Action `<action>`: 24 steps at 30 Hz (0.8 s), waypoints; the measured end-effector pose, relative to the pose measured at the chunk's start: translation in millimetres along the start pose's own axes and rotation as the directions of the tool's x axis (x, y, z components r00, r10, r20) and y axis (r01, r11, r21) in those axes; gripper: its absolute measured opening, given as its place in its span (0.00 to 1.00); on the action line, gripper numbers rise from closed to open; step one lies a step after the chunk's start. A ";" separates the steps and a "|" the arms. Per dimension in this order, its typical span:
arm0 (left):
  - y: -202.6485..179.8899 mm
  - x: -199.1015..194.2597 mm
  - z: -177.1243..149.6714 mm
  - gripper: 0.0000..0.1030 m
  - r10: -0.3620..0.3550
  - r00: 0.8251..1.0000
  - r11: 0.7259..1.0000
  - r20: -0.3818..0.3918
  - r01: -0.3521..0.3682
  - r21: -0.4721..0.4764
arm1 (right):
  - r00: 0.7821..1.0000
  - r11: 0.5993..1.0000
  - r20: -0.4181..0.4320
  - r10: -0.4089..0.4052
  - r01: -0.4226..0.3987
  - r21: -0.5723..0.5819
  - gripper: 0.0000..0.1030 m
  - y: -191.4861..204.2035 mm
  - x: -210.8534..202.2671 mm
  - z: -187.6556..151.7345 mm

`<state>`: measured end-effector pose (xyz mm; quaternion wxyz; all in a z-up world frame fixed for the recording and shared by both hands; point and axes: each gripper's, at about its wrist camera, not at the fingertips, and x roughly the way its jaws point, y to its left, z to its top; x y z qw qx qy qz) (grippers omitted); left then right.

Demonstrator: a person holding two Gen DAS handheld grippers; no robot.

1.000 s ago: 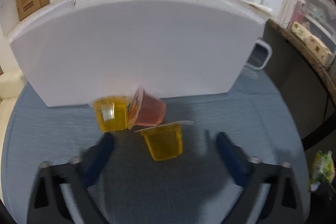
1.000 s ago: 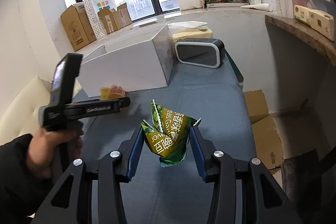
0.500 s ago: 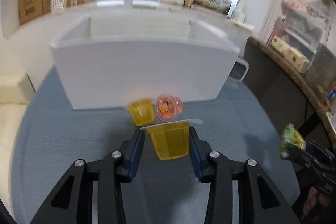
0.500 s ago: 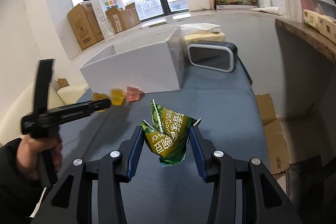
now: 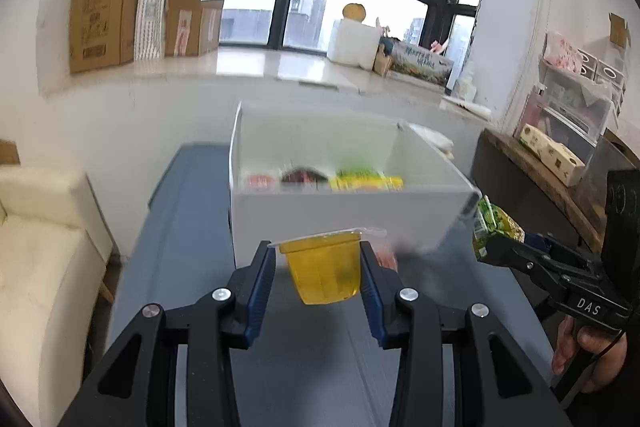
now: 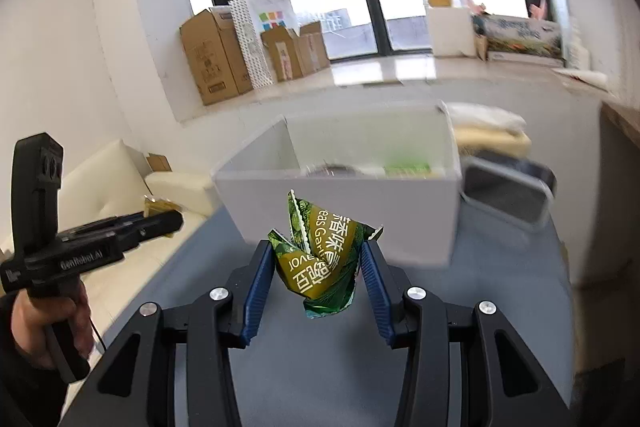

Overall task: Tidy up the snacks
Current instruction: 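Carry the green bag and yellow jelly cup into the white box and release, then move both tools back toward the last two jelly cups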

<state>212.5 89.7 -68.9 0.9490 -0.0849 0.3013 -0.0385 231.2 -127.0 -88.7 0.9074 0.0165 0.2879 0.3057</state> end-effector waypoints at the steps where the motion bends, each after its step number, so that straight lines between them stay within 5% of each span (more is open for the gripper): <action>1: -1.7 6.0 10.2 0.44 0.003 1.000 1.000 0.009 -0.004 0.011 | 1.000 1.000 0.008 -0.009 0.009 -0.015 0.47 1.9 4.3 7.8; 10: -11.4 88.0 94.3 0.46 -0.034 0.999 0.999 -0.023 0.035 0.029 | 0.994 0.994 0.017 -0.106 0.107 -0.031 0.50 -20.2 66.8 88.7; 12: -14.2 102.3 99.8 0.72 -0.004 0.999 0.998 -0.051 0.007 0.057 | 0.993 0.992 0.008 -0.115 0.116 -0.041 0.61 -25.0 75.7 94.5; 13: -15.3 106.4 101.4 1.00 0.007 0.999 0.998 -0.049 -0.004 0.070 | 0.992 0.991 -0.011 -0.127 0.126 -0.054 0.80 -26.7 82.8 96.7; 14: -15.5 107.3 102.0 1.00 0.019 0.999 0.997 -0.032 -0.016 0.080 | 0.989 0.988 -0.015 -0.145 0.144 -0.059 0.91 -29.1 85.6 96.9; 24: -18.3 96.3 89.1 1.00 0.108 0.994 0.985 -0.029 -0.103 0.136 | 0.983 0.983 0.000 -0.185 0.185 -0.007 1.00 -38.3 69.9 84.7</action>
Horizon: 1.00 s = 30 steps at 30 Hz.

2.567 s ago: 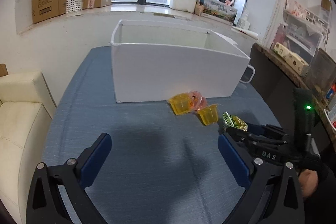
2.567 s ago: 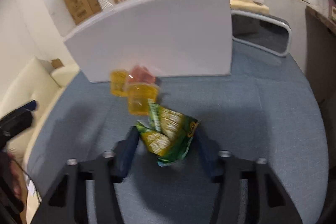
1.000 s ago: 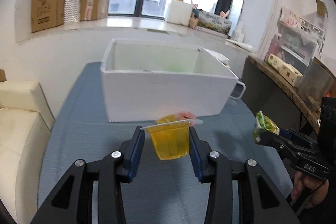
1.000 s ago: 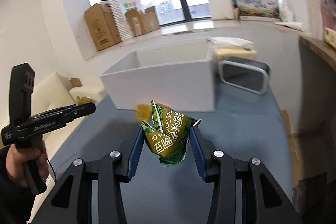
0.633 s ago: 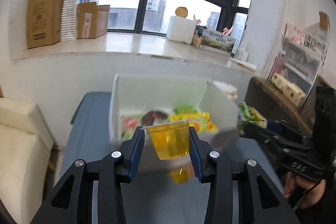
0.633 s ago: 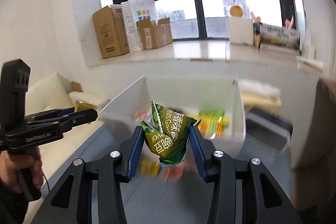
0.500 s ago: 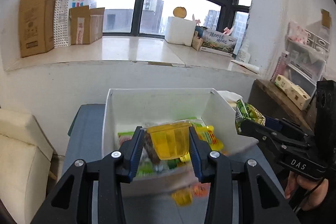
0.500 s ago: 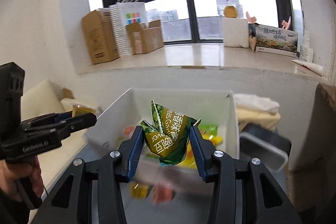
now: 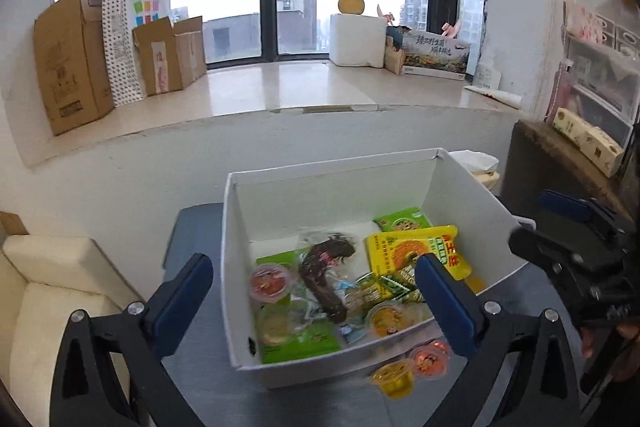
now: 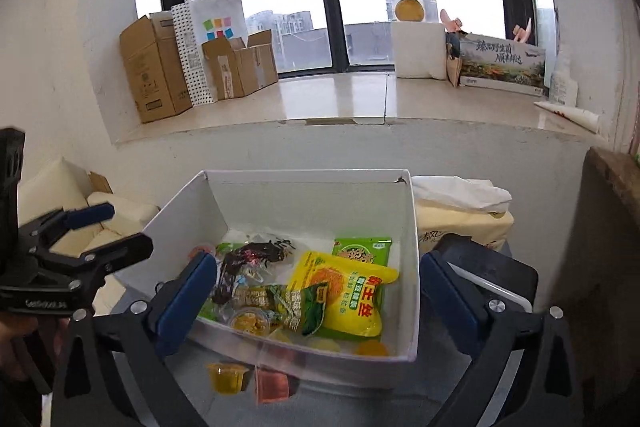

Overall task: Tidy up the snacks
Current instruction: 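Move both tools back toward the last two jelly cups, then grasp a pink jelly cup with the right tool while the left grasps a yellow jelly cup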

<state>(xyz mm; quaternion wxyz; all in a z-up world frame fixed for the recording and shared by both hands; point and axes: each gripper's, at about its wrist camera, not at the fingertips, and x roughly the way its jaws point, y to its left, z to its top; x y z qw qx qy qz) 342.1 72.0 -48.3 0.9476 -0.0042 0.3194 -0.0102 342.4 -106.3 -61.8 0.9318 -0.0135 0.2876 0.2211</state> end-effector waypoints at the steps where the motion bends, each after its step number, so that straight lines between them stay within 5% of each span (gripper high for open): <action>1: -0.2 -5.2 -2.2 1.00 0.013 1.000 1.000 0.003 -0.013 -0.008 | 1.000 1.000 0.004 0.001 0.000 -0.017 1.00 4.1 -5.5 -3.4; 6: 1.2 -36.0 -15.7 1.00 0.090 0.995 0.995 0.030 -0.089 -0.043 | 0.997 0.997 0.071 0.017 -0.011 -0.072 1.00 20.4 -41.1 -17.8; 12: -1.1 -65.7 -63.2 1.00 0.009 1.000 0.997 0.001 -0.009 -0.078 | 1.000 0.999 0.023 0.015 -0.014 -0.030 1.00 22.2 -62.0 -58.9; 19: -1.0 -91.5 -127.8 1.00 -0.037 0.998 0.992 -0.043 0.031 -0.125 | 0.990 0.996 -0.116 0.081 -0.076 0.041 1.00 15.1 -27.7 -112.1; 30: 9.7 -109.3 -163.4 1.00 -0.009 0.997 0.993 -0.081 0.000 -0.116 | 0.970 0.983 -0.196 0.143 -0.115 0.146 1.00 8.1 45.1 -116.6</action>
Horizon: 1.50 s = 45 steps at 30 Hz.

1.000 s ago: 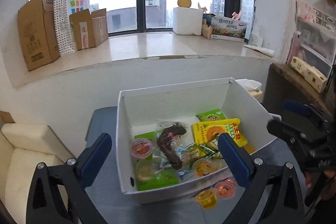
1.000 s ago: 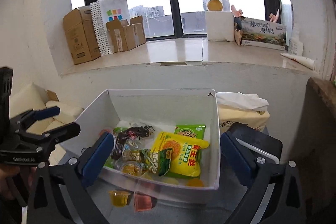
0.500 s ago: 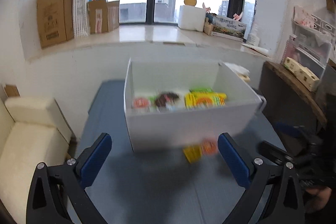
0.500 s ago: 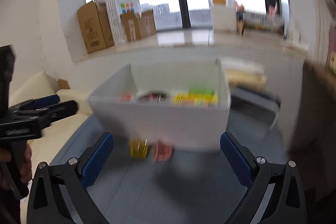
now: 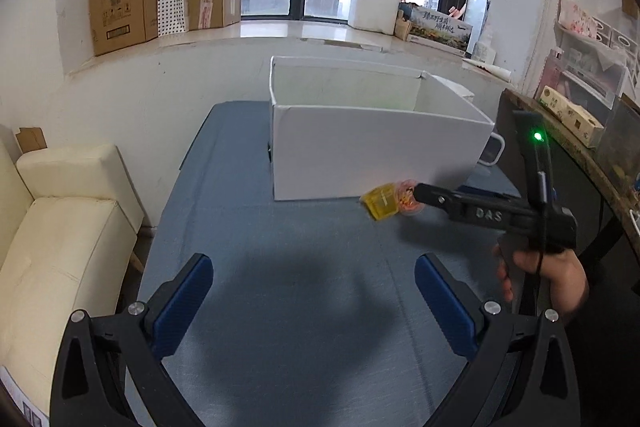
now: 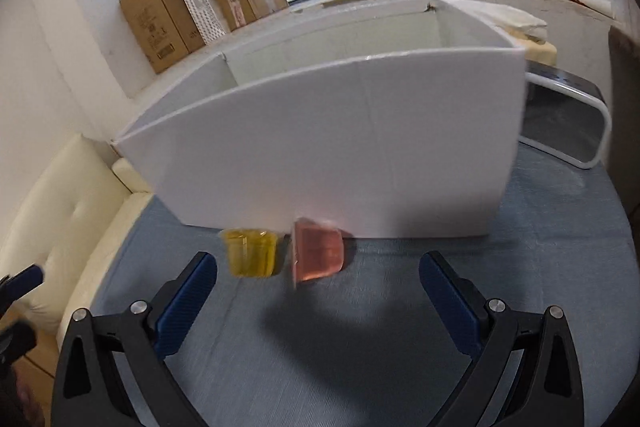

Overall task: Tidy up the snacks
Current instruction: 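Grasp a pink jelly cup with the right tool while the left grasps a yellow jelly cup, then lower both jelly cups into the white box and open both tools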

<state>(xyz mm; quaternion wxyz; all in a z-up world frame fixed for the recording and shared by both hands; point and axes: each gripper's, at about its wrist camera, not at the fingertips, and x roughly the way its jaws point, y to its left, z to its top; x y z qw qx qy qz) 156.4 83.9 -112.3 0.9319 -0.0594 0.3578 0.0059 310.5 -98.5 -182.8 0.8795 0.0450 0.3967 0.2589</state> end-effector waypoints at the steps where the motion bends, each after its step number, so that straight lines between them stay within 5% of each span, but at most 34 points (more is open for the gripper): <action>1: 1.4 0.6 -0.7 1.00 0.004 1.000 1.000 -0.003 -0.004 0.000 | 1.000 1.000 -0.007 -0.007 0.007 -0.004 1.00 0.8 4.7 0.5; 4: 5.4 3.0 -0.5 1.00 0.003 1.000 1.000 -0.009 -0.003 -0.010 | 0.999 0.999 -0.020 -0.033 0.032 -0.019 0.93 4.3 15.1 0.6; 7: 7.7 6.7 0.0 1.00 -0.005 1.000 1.000 -0.017 0.004 -0.018 | 0.996 0.997 -0.057 -0.072 0.072 -0.011 0.60 0.5 26.9 0.4; 9: 6.6 9.9 -1.4 1.00 -0.007 1.000 1.000 -0.026 0.007 -0.013 | 0.997 0.999 -0.057 -0.045 0.045 -0.003 0.52 -2.0 28.1 3.1; 11: 5.7 12.9 -1.5 1.00 -0.009 0.999 1.000 -0.032 0.008 -0.012 | 0.997 1.000 -0.072 -0.017 0.015 -0.017 0.31 -1.0 31.7 4.4; 23: -29.9 73.1 19.0 1.00 -0.031 0.995 0.999 -0.095 0.032 0.009 | 0.999 0.997 -0.013 0.031 -0.031 -0.067 0.32 4.8 -19.9 -15.9; 34: -84.4 166.1 40.7 0.99 0.055 0.986 0.996 -0.156 -0.043 0.075 | 0.997 0.999 0.080 -0.009 0.012 -0.037 0.32 -24.4 -106.5 -46.7; 36: -87.4 178.7 41.6 0.88 0.067 0.983 0.995 -0.170 -0.053 0.090 | 0.996 1.000 0.083 -0.016 0.017 -0.018 0.32 -33.2 -114.9 -51.5; 38: -84.7 185.2 41.3 0.61 0.044 0.981 0.997 -0.188 -0.031 0.070 | 0.996 1.000 0.086 -0.022 0.023 -0.005 0.31 -39.1 -119.3 -54.1; 40: -83.9 183.7 42.8 0.47 0.041 0.985 0.997 -0.169 -0.029 0.076 | 0.996 1.000 0.089 -0.023 0.022 0.012 0.31 -44.3 -121.9 -56.8; 45: -79.0 174.7 39.2 0.46 -0.003 0.988 0.997 -0.153 0.015 0.078 | 0.996 1.000 0.093 -0.015 0.013 0.027 0.31 -50.4 -125.4 -62.0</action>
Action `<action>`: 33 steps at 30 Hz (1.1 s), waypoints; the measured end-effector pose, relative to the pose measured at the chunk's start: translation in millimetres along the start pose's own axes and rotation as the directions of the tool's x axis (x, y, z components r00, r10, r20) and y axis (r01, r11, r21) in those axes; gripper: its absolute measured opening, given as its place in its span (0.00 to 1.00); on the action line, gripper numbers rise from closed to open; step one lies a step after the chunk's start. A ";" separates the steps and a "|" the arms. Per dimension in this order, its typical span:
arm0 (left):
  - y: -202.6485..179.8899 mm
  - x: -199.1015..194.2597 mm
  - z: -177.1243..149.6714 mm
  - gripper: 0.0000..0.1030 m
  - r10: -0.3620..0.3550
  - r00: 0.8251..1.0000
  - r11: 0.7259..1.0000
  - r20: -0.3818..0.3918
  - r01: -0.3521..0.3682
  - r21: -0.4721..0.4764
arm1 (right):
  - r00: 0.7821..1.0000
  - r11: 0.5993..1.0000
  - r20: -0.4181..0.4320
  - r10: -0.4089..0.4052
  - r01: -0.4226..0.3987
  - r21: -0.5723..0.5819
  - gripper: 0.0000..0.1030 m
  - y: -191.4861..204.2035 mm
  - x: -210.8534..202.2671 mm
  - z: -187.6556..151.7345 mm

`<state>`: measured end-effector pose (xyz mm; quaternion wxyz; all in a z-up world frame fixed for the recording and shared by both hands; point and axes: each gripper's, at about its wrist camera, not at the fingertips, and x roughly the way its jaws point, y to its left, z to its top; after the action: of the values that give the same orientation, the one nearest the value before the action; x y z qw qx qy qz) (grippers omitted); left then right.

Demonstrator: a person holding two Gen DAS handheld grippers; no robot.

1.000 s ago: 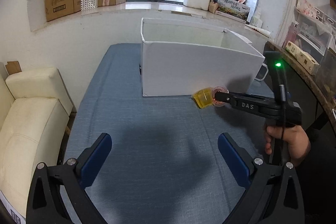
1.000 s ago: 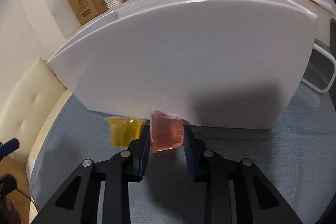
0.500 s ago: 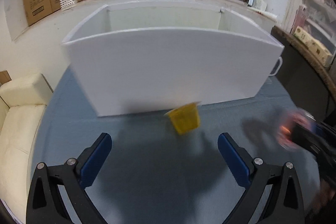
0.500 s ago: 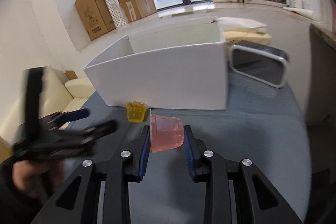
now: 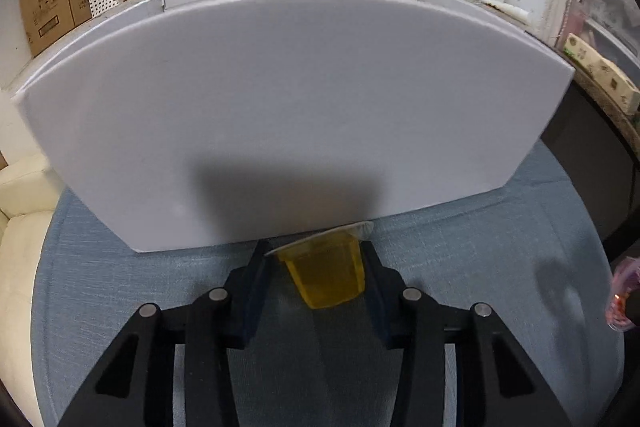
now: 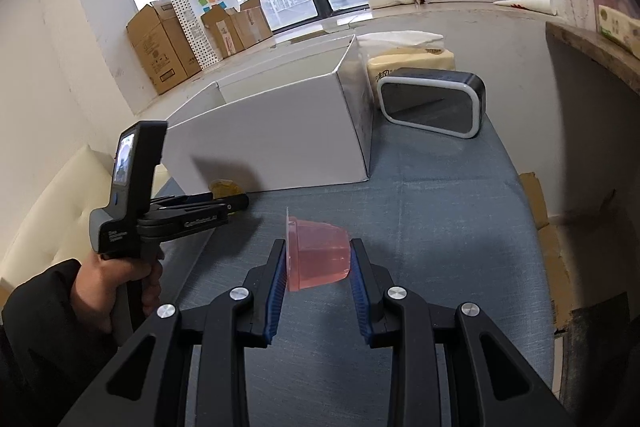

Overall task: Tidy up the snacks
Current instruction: 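Lower both jelly cups into the white box and open both tools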

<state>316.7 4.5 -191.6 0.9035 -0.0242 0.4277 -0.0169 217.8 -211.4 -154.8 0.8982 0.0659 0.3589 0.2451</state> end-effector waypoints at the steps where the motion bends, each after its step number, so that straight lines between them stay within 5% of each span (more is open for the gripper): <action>1: 1.0 -3.5 -1.1 0.46 -0.010 1.000 1.000 0.005 0.010 0.000 | 1.000 1.000 -0.002 0.002 -0.002 -0.001 0.31 1.2 1.7 -0.2; 12: 13.4 -113.8 -4.3 0.46 -0.153 0.970 0.988 0.188 0.151 0.027 | 0.999 0.998 0.015 0.036 -0.036 -0.056 0.32 31.3 16.5 24.0; 15: 14.6 -128.6 13.6 0.46 -0.144 0.962 0.990 0.230 0.141 0.030 | 0.998 0.995 0.038 0.046 -0.042 -0.096 0.32 47.3 19.9 45.0; 22: 50.3 -130.9 70.2 0.46 -0.096 0.957 0.994 0.272 0.104 -0.015 | 0.993 0.990 0.100 0.064 -0.050 -0.131 0.32 72.5 36.5 115.6; 30: 64.9 -82.6 117.0 0.47 -0.069 0.975 0.997 0.209 0.077 -0.029 | 0.996 0.986 0.089 0.007 0.008 -0.164 0.32 78.2 80.1 166.8; 31: 66.0 -75.5 118.5 0.52 -0.079 0.978 0.996 0.194 0.087 -0.031 | 0.997 0.988 0.076 -0.003 0.015 -0.155 0.33 75.5 86.3 168.7; 32: 66.8 -69.5 119.8 0.77 -0.072 0.982 0.996 0.177 0.078 -0.031 | 0.998 0.989 0.064 -0.018 0.027 -0.143 0.44 72.4 91.2 169.6; 33: 67.2 -64.9 119.3 0.89 -0.050 0.985 0.998 0.162 0.055 -0.026 | 0.998 0.990 0.061 -0.030 0.038 -0.134 0.61 69.3 92.9 170.7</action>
<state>368.6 78.4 -69.9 0.9339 -0.0504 0.3525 -0.0323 363.9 -95.9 -66.0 0.9149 0.0059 0.3157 0.2516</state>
